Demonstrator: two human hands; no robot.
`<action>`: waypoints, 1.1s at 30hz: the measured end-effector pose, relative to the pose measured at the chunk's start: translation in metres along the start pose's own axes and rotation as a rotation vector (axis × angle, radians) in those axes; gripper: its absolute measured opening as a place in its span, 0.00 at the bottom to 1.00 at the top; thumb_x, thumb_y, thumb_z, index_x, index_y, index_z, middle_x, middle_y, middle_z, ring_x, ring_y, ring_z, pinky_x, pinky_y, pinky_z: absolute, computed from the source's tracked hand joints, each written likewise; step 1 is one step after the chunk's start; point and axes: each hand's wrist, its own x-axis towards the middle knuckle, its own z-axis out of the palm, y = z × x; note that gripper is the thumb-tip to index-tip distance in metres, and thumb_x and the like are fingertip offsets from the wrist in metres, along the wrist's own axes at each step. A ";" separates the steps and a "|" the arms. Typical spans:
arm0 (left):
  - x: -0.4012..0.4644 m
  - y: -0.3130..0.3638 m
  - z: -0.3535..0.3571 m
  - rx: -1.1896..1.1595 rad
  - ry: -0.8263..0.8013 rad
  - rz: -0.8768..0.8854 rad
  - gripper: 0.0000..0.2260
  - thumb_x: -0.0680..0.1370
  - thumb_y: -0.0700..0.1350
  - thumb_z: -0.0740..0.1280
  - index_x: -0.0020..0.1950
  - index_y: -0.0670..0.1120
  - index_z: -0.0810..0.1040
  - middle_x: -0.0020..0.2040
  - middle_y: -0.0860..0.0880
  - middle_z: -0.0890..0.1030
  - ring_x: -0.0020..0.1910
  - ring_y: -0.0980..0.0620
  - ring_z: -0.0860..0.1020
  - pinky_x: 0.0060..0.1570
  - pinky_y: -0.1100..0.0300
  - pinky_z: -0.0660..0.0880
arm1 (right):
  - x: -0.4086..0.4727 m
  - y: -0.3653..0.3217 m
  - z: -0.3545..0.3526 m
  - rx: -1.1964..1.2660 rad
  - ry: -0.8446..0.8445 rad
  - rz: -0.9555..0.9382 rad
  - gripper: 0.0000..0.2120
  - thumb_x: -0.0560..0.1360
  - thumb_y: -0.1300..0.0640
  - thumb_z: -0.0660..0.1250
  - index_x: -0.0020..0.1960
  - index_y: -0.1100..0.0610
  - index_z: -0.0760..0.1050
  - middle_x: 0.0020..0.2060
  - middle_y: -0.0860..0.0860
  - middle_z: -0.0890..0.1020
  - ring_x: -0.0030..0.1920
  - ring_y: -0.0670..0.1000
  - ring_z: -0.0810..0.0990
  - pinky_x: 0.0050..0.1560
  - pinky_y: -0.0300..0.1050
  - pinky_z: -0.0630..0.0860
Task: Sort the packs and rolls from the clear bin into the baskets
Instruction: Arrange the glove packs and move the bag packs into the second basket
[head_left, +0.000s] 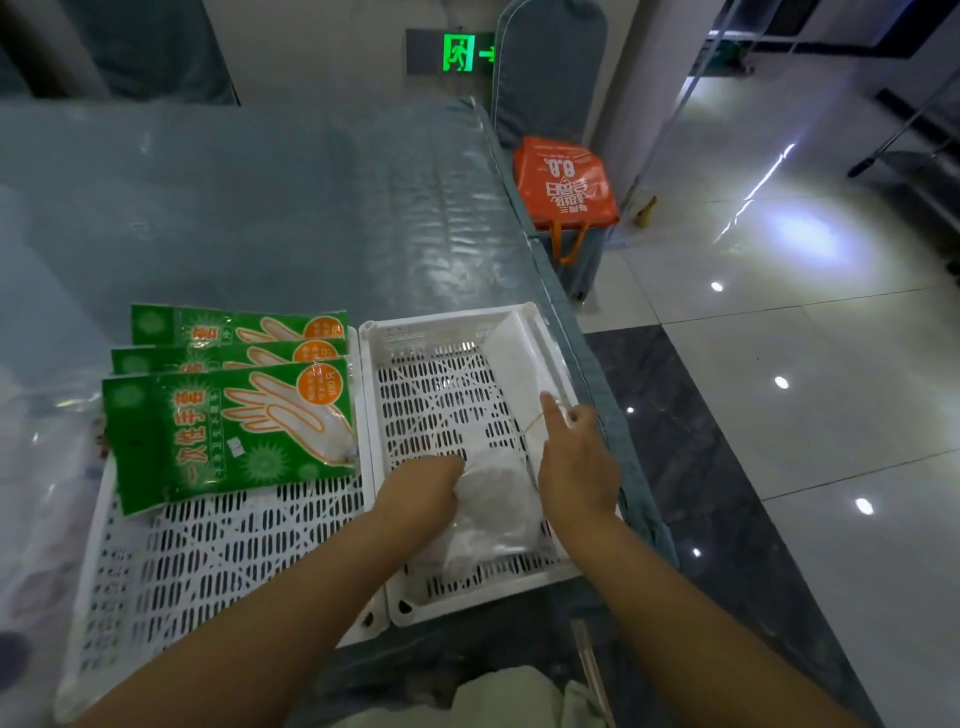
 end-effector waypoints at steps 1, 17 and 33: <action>0.001 -0.003 -0.004 -0.017 -0.007 0.002 0.04 0.72 0.39 0.62 0.39 0.47 0.70 0.39 0.47 0.76 0.42 0.48 0.75 0.38 0.59 0.67 | 0.001 -0.001 0.000 -0.046 0.006 -0.012 0.36 0.70 0.65 0.69 0.73 0.50 0.59 0.61 0.58 0.70 0.49 0.54 0.76 0.43 0.48 0.75; -0.031 -0.083 -0.133 -0.121 0.031 -0.147 0.07 0.68 0.43 0.70 0.36 0.51 0.72 0.36 0.51 0.76 0.38 0.49 0.75 0.35 0.59 0.70 | 0.059 -0.129 -0.029 0.178 -0.352 -0.753 0.05 0.71 0.51 0.67 0.38 0.52 0.76 0.38 0.53 0.81 0.41 0.53 0.73 0.48 0.47 0.69; -0.055 -0.163 -0.074 0.013 0.650 -0.422 0.28 0.65 0.43 0.73 0.64 0.45 0.72 0.64 0.39 0.73 0.62 0.38 0.72 0.60 0.46 0.68 | 0.085 -0.271 0.042 -0.024 -0.185 -0.802 0.09 0.70 0.53 0.64 0.45 0.56 0.78 0.45 0.55 0.80 0.51 0.58 0.71 0.49 0.51 0.63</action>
